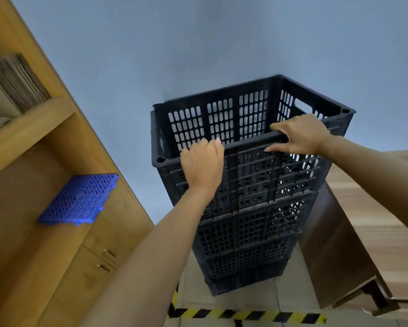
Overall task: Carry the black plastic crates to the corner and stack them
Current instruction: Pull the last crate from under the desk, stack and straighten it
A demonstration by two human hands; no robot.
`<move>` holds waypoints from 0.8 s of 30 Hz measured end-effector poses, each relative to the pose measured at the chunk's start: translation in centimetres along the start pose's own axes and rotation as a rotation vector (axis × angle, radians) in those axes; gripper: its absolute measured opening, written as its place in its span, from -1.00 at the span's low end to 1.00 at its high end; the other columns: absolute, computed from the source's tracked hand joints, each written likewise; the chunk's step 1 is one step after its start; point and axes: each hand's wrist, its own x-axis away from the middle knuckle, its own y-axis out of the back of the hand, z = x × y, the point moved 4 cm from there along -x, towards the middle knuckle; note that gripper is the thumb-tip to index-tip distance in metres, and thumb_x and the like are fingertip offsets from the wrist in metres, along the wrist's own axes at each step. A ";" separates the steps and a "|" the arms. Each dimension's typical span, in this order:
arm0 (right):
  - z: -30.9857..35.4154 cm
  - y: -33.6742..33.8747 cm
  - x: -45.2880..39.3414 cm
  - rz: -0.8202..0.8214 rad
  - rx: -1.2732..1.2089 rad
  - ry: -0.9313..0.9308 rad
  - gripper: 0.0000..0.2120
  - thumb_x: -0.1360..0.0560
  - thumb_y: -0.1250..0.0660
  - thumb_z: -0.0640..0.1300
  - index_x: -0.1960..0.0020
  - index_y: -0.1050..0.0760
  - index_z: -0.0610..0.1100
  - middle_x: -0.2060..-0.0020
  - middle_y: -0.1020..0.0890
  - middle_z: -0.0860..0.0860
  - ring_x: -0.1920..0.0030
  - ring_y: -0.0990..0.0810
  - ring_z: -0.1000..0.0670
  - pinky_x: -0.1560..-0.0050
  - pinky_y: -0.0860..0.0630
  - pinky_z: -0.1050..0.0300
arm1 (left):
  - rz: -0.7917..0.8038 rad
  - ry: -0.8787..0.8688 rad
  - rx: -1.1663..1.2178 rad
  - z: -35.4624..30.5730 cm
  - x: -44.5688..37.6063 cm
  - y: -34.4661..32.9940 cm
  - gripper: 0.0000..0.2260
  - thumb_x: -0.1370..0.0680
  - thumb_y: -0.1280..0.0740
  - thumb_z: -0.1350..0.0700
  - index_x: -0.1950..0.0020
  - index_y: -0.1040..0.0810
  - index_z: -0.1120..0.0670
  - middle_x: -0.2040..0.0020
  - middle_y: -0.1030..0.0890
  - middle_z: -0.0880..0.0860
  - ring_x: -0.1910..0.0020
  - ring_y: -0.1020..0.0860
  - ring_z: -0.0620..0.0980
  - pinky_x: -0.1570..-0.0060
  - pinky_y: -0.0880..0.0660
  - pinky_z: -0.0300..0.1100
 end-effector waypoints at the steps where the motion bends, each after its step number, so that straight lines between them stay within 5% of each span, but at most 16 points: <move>1: -0.3 0.0 -0.1 -0.007 -0.007 0.003 -0.49 -0.39 -0.07 0.50 0.16 -0.40 0.05 0.50 -0.45 0.14 0.51 -0.43 0.05 0.53 -0.22 0.26 | -0.009 -0.009 -0.008 -0.3 -0.1 0.0 -0.61 -0.62 -0.08 0.10 0.42 -0.32 0.03 0.49 -0.29 -0.06 0.49 -0.27 0.00 0.34 -0.25 -0.12; 6: -0.2 0.0 -0.4 0.010 0.029 -0.010 -0.52 -0.39 -0.08 0.50 0.22 -0.24 0.08 0.54 -0.40 0.12 0.54 -0.42 0.05 0.51 -0.13 0.27 | -0.041 0.007 0.032 0.1 -0.8 -0.2 -0.61 -0.54 -0.24 0.18 0.48 -0.28 0.03 0.55 -0.32 -0.02 0.54 -0.30 0.02 0.40 -0.24 -0.14; 9: 0.2 0.2 0.0 0.038 0.028 -0.056 -0.54 -0.40 -0.16 0.45 0.22 -0.27 0.04 0.54 -0.31 0.17 0.51 -0.39 0.06 0.49 -0.09 0.28 | -0.021 0.008 0.096 0.3 -1.0 -0.6 -0.59 -0.57 -0.16 0.13 0.50 -0.34 0.04 0.55 -0.33 -0.01 0.53 -0.32 0.02 0.32 -0.31 -0.11; 12: 0.9 0.2 -0.2 0.058 0.044 -0.106 -0.44 -0.38 -0.03 0.49 0.15 -0.37 -0.02 0.54 -0.27 0.16 0.51 -0.38 0.04 0.49 -0.08 0.26 | 0.000 0.006 0.130 1.2 -1.4 -0.9 -0.57 -0.59 -0.14 0.10 0.50 -0.40 0.05 0.54 -0.38 0.00 0.50 -0.37 0.00 0.24 -0.37 -0.07; 18: 2.9 0.0 -0.7 0.102 0.069 -0.181 -0.33 -0.39 -0.08 0.46 -0.08 -0.48 -0.10 0.40 -0.53 0.06 0.39 -0.55 -0.02 0.43 -0.25 0.21 | 0.016 -0.064 0.201 3.4 -2.1 -0.5 -0.62 -0.51 -0.27 0.16 0.51 -0.31 0.03 0.56 -0.37 0.00 0.53 -0.32 -0.02 0.28 -0.31 -0.13; 24: 5.6 -0.5 -2.2 0.115 0.122 -0.271 -0.46 -0.44 -0.18 0.41 0.01 -0.47 -0.08 0.44 -0.45 0.11 0.45 -0.45 0.07 0.48 -0.21 0.25 | -0.006 -0.144 0.212 7.1 -3.9 -1.1 -0.59 -0.52 -0.29 0.17 0.52 -0.28 0.02 0.57 -0.34 0.00 0.56 -0.30 -0.02 0.27 -0.36 -0.12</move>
